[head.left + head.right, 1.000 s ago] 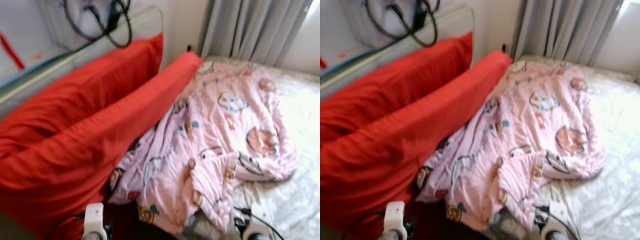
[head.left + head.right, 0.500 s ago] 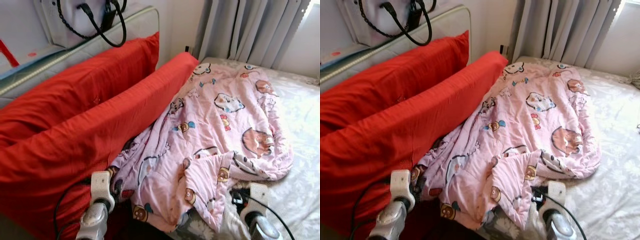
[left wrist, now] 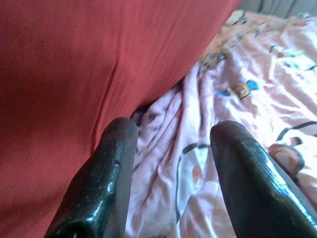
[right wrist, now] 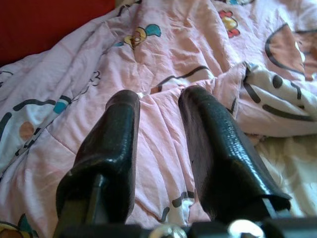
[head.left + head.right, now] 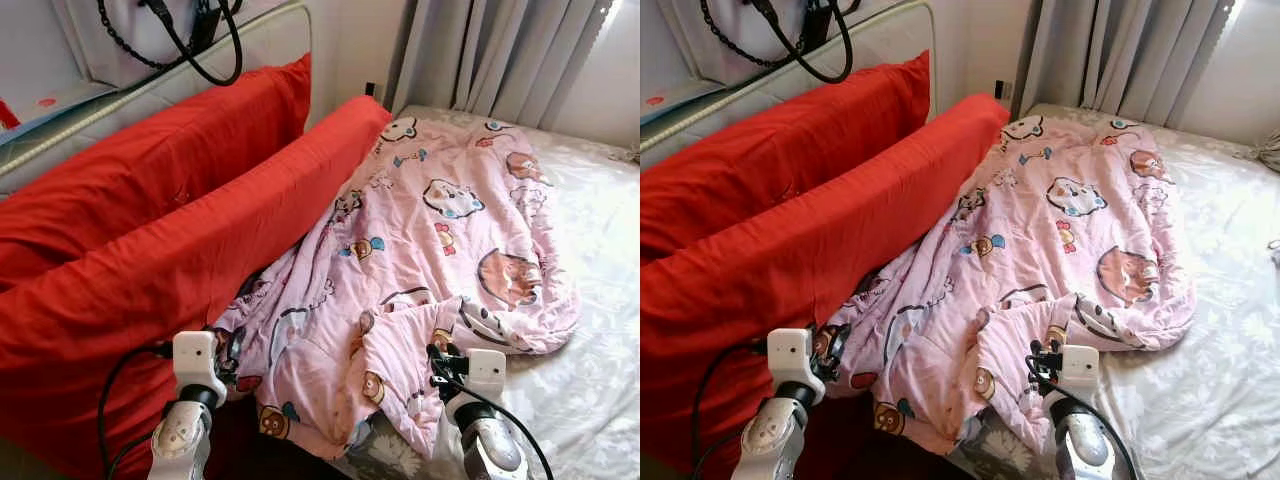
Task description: Clean up the room
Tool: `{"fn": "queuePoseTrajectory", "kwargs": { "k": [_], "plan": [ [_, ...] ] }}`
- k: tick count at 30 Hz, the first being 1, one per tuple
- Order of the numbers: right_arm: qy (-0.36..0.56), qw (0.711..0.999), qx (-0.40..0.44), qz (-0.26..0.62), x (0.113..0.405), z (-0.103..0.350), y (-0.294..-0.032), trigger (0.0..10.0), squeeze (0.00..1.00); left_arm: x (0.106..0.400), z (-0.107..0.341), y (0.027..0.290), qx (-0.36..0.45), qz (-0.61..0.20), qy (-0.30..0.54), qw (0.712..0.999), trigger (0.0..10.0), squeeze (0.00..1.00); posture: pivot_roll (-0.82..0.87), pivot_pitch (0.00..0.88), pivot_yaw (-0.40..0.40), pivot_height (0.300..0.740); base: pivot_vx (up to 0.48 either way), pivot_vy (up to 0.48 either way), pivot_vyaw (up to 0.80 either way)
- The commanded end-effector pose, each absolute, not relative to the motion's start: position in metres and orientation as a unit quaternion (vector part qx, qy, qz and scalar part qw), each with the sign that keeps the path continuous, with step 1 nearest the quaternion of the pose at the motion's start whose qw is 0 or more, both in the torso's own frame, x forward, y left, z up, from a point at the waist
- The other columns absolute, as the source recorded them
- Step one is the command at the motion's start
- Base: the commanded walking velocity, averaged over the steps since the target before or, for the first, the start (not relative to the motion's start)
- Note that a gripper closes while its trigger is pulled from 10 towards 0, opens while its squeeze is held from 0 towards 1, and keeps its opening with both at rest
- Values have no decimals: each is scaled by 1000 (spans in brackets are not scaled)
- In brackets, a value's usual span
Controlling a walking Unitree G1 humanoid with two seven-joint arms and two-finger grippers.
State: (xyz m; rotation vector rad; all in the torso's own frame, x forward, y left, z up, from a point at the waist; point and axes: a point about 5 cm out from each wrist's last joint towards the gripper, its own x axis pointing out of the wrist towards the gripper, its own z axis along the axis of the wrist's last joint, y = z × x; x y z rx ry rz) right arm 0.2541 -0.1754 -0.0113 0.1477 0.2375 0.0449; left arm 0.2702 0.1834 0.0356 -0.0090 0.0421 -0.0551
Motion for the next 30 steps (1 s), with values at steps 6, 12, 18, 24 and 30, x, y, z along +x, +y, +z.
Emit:
{"fn": "queuePoseTrajectory", "kwargs": {
  "k": [6, 12, 18, 24, 30],
  "plan": [
    [125, 992, 36, 9, 253, -12, -178, 10000, 0, 266, 33, 181, 1, -46, 38, 998, 10000, 0, 68, 31, -32, 730, 0, 0, 0],
    [109, 993, 40, 5, 254, -8, -180, 10000, 0, 263, 32, 179, 6, -56, 44, 997, 10000, 0, 75, 32, -37, 715, 0, 0, 0],
    [107, 994, 38, 2, 256, -7, -176, 10000, 0, 265, 34, 180, 4, -50, 45, 998, 10000, 0, 79, 55, -44, 715, 0, 0, 0],
    [126, 991, 35, -1, 258, -9, -173, 10000, 0, 265, 35, 180, 2, -48, 48, 998, 10000, 0, 78, 62, -46, 701, 0, 0, 0],
    [119, 992, 40, -1, 258, -7, -172, 10000, 0, 266, 36, 181, 3, -44, 49, 998, 10000, 0, 79, 71, -46, 686, 0, 0, 0]
  ]
}}
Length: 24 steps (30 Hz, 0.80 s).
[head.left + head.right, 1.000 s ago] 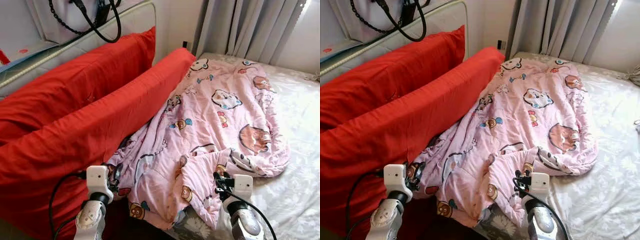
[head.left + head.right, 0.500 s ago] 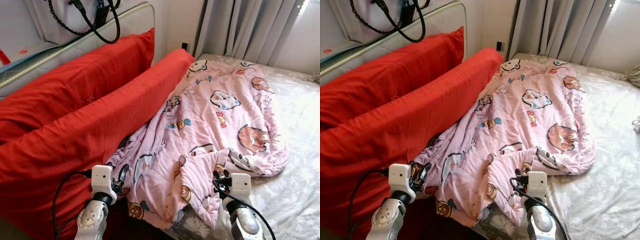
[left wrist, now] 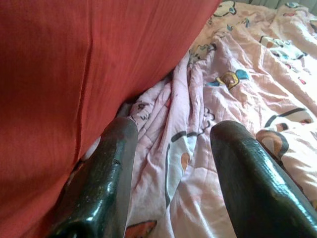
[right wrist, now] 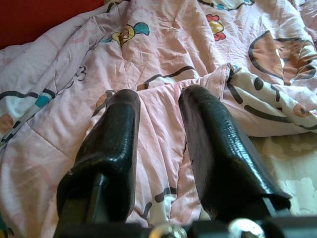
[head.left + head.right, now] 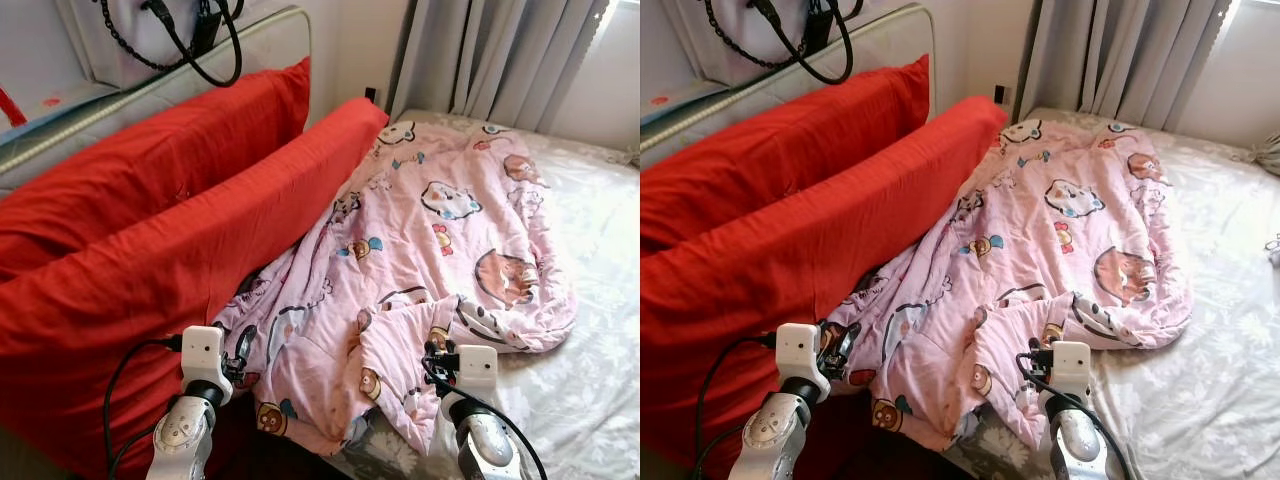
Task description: Clean up the room
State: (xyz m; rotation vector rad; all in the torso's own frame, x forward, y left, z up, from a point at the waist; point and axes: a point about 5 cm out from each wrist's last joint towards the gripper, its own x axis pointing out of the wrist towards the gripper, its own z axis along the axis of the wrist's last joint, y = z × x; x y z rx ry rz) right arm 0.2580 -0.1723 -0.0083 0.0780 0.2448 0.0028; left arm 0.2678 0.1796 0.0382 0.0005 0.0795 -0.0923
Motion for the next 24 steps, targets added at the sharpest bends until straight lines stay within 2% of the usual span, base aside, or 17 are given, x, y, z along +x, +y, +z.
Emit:
{"fn": "queuePoseTrajectory", "kwargs": {
  "k": [1, 8, 13, 24],
  "plan": [
    [119, 992, 40, -1, 258, -7, -172, 10000, 0, 266, 36, 181, 3, -44, 49, 998, 10000, 0, 79, 71, -46, 686, 0, 0, 0],
    [140, 989, 40, -7, 260, -10, -171, 10000, 0, 267, 39, 185, 5, -36, 48, 998, 10000, 0, 77, 77, -44, 686, 0, 0, 0],
    [131, 990, 47, -3, 260, -9, -169, 10000, 0, 268, 41, 186, 9, -34, 46, 998, 10000, 0, 77, 81, -43, 646, 0, 0, 0],
    [139, 989, 48, -2, 261, -9, -167, 10000, 0, 268, 41, 184, 12, -34, 51, 998, 10000, 0, 79, 84, -43, 646, 0, 0, 0]
  ]
}}
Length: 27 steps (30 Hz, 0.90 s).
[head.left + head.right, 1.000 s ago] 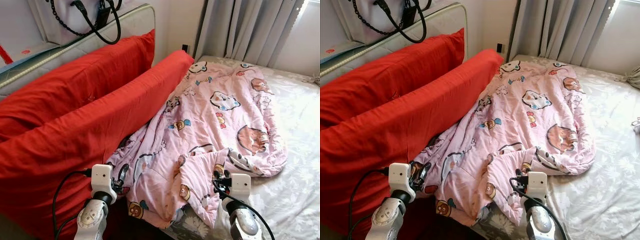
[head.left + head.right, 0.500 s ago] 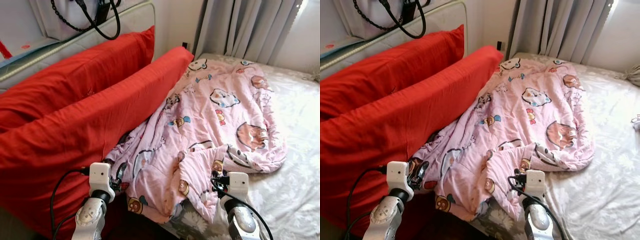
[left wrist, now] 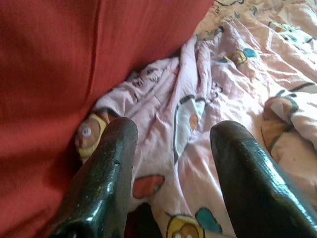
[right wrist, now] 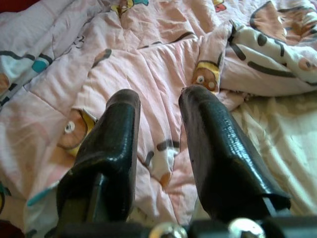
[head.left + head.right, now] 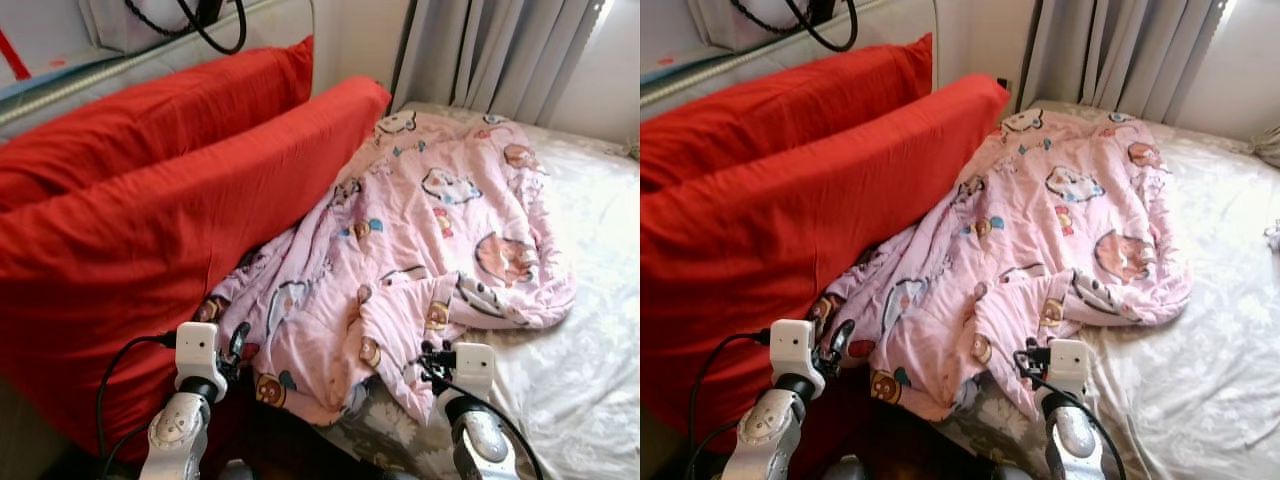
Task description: Clean up the room
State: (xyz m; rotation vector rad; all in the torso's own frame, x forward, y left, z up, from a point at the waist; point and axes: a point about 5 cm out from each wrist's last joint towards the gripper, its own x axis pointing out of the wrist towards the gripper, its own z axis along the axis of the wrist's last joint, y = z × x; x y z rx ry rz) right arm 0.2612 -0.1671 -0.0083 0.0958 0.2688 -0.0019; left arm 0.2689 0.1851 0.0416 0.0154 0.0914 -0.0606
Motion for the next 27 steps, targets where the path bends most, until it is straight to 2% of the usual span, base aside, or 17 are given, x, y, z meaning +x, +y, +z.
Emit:
{"fn": "queuePoseTrajectory", "kwargs": {
  "k": [1, 21, 27],
  "plan": [
    [139, 989, 50, -1, 261, -9, -167, 10000, 0, 268, 41, 184, 12, -35, 51, 998, 10000, 0, 79, 83, -43, 646, 0, 0, 0],
    [151, 987, 45, 22, 263, -9, -159, 10000, 0, 269, 38, 176, 18, -46, 60, 997, 10000, 0, 74, 82, -43, 646, 0, 0, 0],
    [134, 989, 55, 26, 262, -6, -158, 10000, 0, 269, 37, 178, 21, -44, 64, 997, 10000, 0, 73, 82, -45, 621, 0, 0, 0]
  ]
}}
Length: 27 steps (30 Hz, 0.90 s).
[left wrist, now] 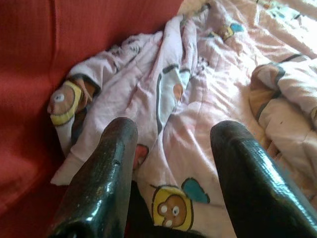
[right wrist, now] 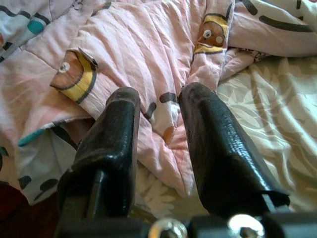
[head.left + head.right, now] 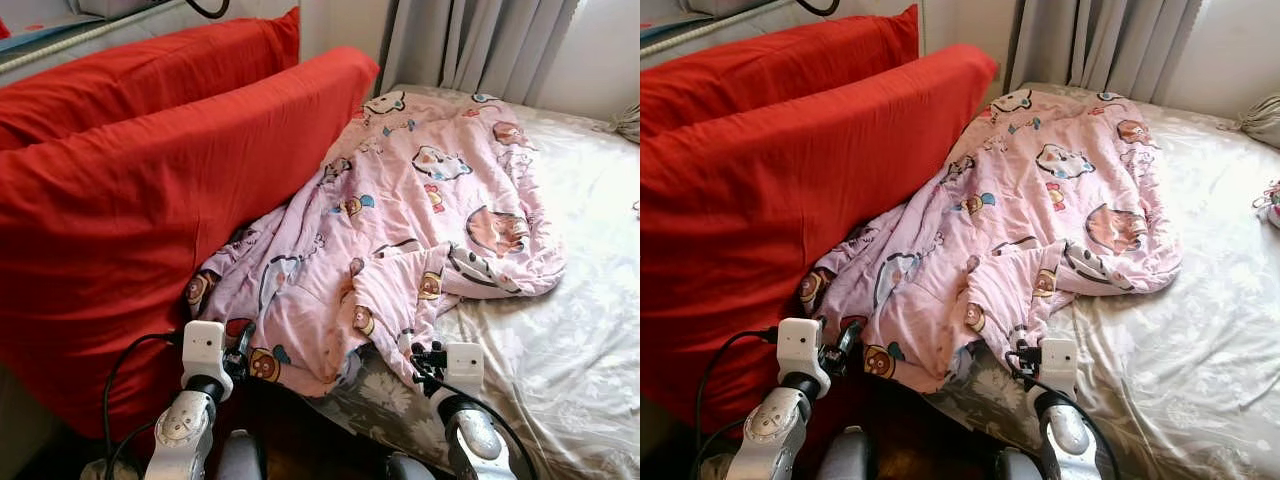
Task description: Clean up the room
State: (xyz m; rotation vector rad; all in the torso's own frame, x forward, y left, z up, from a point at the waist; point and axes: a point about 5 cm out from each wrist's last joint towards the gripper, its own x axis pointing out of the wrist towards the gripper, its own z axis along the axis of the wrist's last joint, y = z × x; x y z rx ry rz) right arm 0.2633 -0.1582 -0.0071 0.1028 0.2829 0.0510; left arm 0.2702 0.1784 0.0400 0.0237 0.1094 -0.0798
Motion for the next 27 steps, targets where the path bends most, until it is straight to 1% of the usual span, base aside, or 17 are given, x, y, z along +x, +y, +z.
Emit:
{"fn": "queuePoseTrajectory", "kwargs": {
  "k": [1, 12, 15, 19, 27],
  "plan": [
    [133, 989, 56, 26, 262, -6, -158, 10000, 0, 269, 37, 178, 21, -43, 64, 997, 10000, 0, 73, 82, -45, 621, 0, 0, 0],
    [141, 988, 51, 22, 262, -7, -158, 10000, 0, 271, 37, 179, 23, -41, 63, 997, 10000, 0, 73, 78, -45, 621, 0, 0, 0],
    [157, 986, 43, 19, 262, -10, -159, 10000, 0, 270, 36, 178, 22, -42, 64, 997, 10000, 0, 72, 72, -43, 621, 0, 0, 0],
    [152, 987, 46, 18, 262, -10, -160, 10000, 0, 270, 35, 178, 22, -44, 65, 997, 10000, 0, 71, 68, -41, 601, 0, 0, 0],
    [157, 986, 45, 14, 260, -12, -160, 10000, 0, 270, 34, 177, 23, -47, 68, 996, 10000, 0, 72, 63, -40, 601, 0, 0, 0]
  ]
}}
